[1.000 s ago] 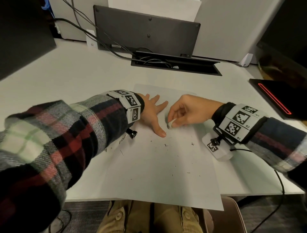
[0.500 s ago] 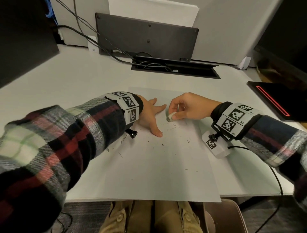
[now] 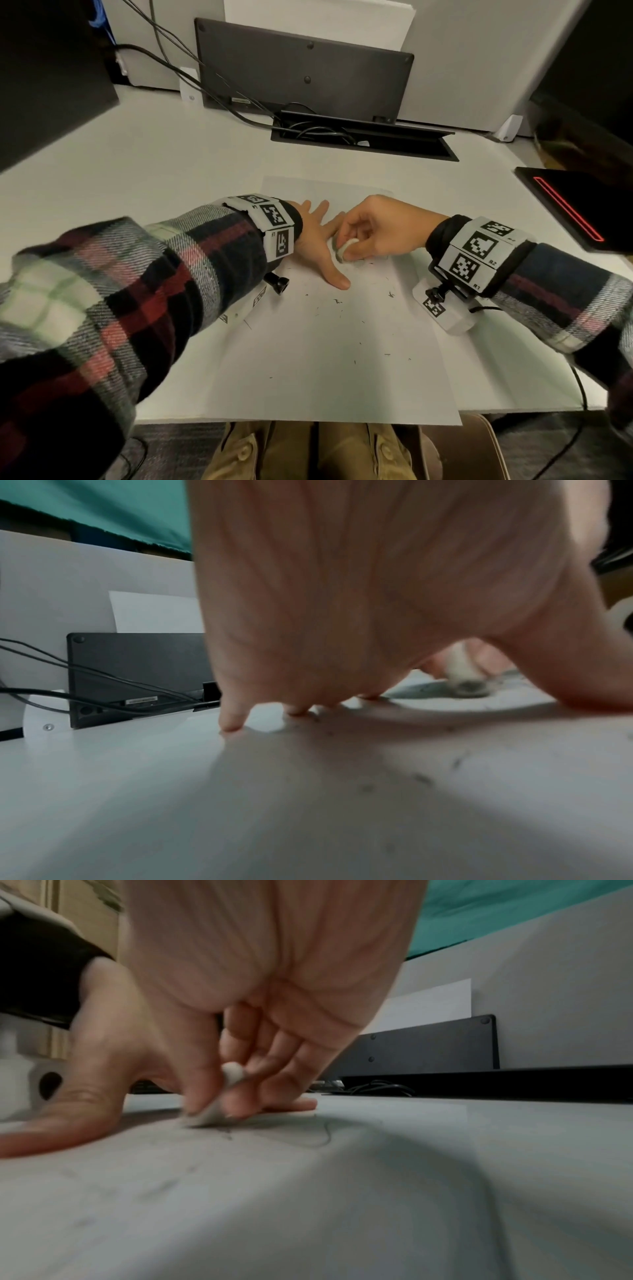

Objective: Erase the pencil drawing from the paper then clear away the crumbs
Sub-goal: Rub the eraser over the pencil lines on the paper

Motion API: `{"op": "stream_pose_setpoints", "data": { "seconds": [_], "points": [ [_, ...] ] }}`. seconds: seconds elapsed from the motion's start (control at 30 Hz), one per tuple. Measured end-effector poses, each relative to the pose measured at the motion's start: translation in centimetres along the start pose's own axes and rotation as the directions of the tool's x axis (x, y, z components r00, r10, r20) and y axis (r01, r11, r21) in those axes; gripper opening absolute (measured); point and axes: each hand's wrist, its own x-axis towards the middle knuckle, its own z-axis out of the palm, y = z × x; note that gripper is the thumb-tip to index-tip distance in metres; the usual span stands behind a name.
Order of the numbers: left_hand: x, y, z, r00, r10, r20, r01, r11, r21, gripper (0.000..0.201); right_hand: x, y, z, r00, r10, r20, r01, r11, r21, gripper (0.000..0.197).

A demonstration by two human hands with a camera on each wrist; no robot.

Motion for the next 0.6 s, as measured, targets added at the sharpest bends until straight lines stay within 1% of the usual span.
{"op": "stream_pose_setpoints", "data": {
  "seconds": [0.03, 0.07, 0.1, 0.2, 0.23, 0.33, 0.37, 0.47, 0.5, 0.6],
  "points": [
    [-0.04, 0.02, -0.02, 1.0, -0.001, 0.002, 0.001, 1.0, 0.002, 0.119, 0.29, 0.07, -0.04, 0.998, -0.011, -0.058, 0.008, 0.998, -0.057, 0.011],
    [-0.06, 0.1, -0.01, 1.0, -0.004, 0.002, 0.004, 1.0, 0.004, 0.119, 0.44, 0.07, -0.11, 0.996, -0.016, -0.09, 0.008, 0.996, -0.091, 0.011],
    [-0.07, 0.12, -0.02, 1.0, -0.006, 0.002, 0.006, 1.0, 0.006, 0.118, 0.49, 0.06, -0.12, 0.996, -0.009, -0.084, 0.002, 0.996, -0.091, 0.011],
    [-0.11, 0.08, -0.08, 1.0, -0.005, 0.01, 0.005, 1.0, 0.009, 0.12, -0.02, -0.39, 0.18, 0.999, -0.005, 0.053, 0.004, 1.0, 0.006, 0.011],
    [-0.14, 0.02, -0.15, 1.0, -0.003, 0.012, 0.003, 1.0, 0.021, 0.122, 0.01, -0.39, 0.24, 0.999, -0.009, 0.051, 0.009, 1.0, 0.004, 0.012],
    [-0.1, 0.01, -0.22, 1.0, -0.002, 0.017, 0.001, 0.998, 0.068, 0.127, 0.53, -0.13, -0.07, 0.996, -0.017, -0.088, 0.007, 0.993, -0.117, 0.013],
    [-0.07, 0.0, -0.19, 1.0, -0.003, 0.019, 0.001, 0.997, 0.072, 0.128, 0.57, -0.1, -0.11, 0.996, -0.012, -0.09, 0.002, 0.993, -0.118, 0.013],
    [0.06, -0.14, -0.09, 1.0, -0.006, 0.022, 0.005, 0.999, 0.053, 0.129, -0.01, -0.57, 0.29, 0.999, -0.017, 0.047, 0.017, 1.0, -0.01, 0.007],
    [0.09, -0.2, -0.1, 1.0, -0.008, 0.024, 0.007, 0.999, 0.05, 0.129, -0.03, -0.56, 0.35, 0.999, -0.026, 0.046, 0.026, 1.0, -0.006, 0.007],
    [0.08, -0.04, -0.19, 1.0, -0.018, 0.024, 0.016, 0.998, 0.069, 0.13, 0.5, -0.34, -0.06, 0.996, -0.025, -0.089, 0.013, 0.992, -0.124, 0.009]
  ]
}}
